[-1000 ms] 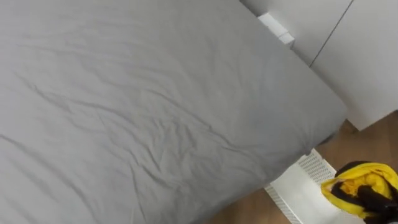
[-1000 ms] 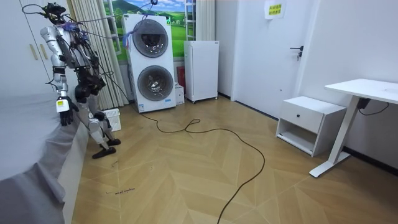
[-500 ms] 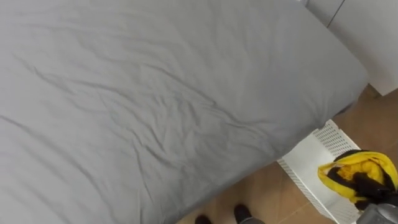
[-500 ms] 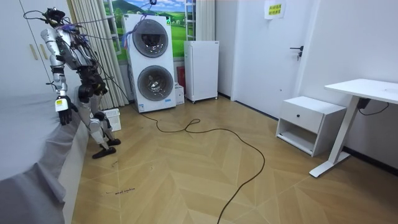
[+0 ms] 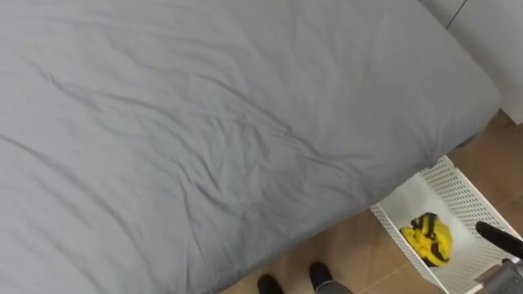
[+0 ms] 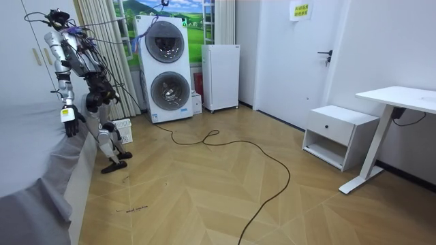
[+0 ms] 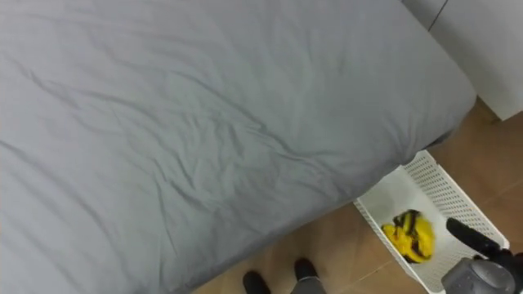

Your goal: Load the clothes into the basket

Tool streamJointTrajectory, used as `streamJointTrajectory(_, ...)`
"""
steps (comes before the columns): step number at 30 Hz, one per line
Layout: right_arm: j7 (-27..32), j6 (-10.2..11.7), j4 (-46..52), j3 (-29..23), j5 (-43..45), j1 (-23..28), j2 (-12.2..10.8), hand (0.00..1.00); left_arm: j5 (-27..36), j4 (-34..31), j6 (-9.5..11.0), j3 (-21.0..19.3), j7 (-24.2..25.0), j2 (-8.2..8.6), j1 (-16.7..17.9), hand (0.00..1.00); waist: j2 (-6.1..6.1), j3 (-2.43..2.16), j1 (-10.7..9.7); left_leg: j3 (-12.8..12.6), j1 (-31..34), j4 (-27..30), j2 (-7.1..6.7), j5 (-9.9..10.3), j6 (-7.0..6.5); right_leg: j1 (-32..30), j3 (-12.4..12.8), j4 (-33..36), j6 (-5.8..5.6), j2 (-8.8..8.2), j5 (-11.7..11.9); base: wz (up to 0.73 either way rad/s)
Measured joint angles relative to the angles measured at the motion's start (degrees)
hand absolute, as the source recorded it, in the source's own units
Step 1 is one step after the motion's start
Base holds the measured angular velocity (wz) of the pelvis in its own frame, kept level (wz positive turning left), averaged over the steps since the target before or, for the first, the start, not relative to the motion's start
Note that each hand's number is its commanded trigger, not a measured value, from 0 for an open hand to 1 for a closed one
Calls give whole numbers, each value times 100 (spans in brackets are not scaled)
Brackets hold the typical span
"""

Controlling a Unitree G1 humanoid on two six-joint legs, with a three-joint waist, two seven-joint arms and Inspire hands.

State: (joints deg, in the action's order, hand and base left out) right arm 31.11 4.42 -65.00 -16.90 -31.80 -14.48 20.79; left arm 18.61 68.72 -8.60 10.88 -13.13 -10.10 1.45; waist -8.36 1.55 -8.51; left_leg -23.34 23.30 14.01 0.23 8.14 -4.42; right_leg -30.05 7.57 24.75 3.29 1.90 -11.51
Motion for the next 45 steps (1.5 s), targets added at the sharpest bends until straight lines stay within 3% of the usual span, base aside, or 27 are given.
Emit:
streamJointTrajectory(9,-6,126,-17,-2,-73,-33,84,0,-3,-2,192,80,-1,-4,-6,0,-44,18,-4,-27,113,156,43,0,0,-7,-138,-1,14,-33,-10,8)
streamJointTrajectory(15,-112,203,-196,-10,-32,-27,135,0,-2,15,196,80,5,-4,-2,0,-49,15,24,-27,47,115,38,1,0,1,-119,-13,14,-24,-9,-2)
streamJointTrajectory(20,-248,317,-165,115,110,182,130,0,-7,73,248,59,26,-4,16,0,-54,11,120,-46,-87,63,33,0,0,141,-70,-20,18,-1,-9,-5)
streamJointTrajectory(25,-441,331,-165,340,321,492,126,0,-82,42,364,37,69,-8,176,0,-18,12,138,18,-454,-67,27,-8,15,591,-221,-229,42,-25,-25,12)
streamJointTrajectory(26,-480,333,-165,551,326,618,99,0,-86,30,380,36,104,-41,216,0,27,24,147,85,-600,-86,24,-13,23,755,-268,-321,43,-29,-26,14)
streamJointTrajectory(29,-655,315,-167,794,326,789,-143,0,-176,-4,383,36,117,-143,289,0,170,-11,175,289,-818,-137,19,-26,47,1099,-408,-532,63,-38,-29,25)
streamJointTrajectory(33,-890,298,-160,951,252,1156,-461,0,-503,-259,446,-62,121,-197,405,0,334,-40,303,560,-1167,-240,-24,-32,57,1708,-825,-906,81,-94,-1,53)
streamJointTrajectory(36,-1070,280,-164,1127,282,1307,-786,0,-820,-318,447,-339,83,-195,454,0,520,-98,364,707,-1405,-299,-56,-42,73,2143,-1054,-1187,93,-112,30,45)
streamJointTrajectory(38,-1294,125,-162,1130,314,1453,-923,0,-1035,-356,447,-402,74,-182,502,0,614,-148,371,809,-1592,-344,-107,-41,73,2482,-1251,-1391,87,-146,37,50)
streamJointTrajectory(45,-1825,-149,-175,1306,747,1616,-1233,0,-1340,-425,465,-692,-9,-15,577,0,833,-130,446,1120,-1992,-462,-214,-41,73,2998,-1473,-1557,47,-202,-12,22)
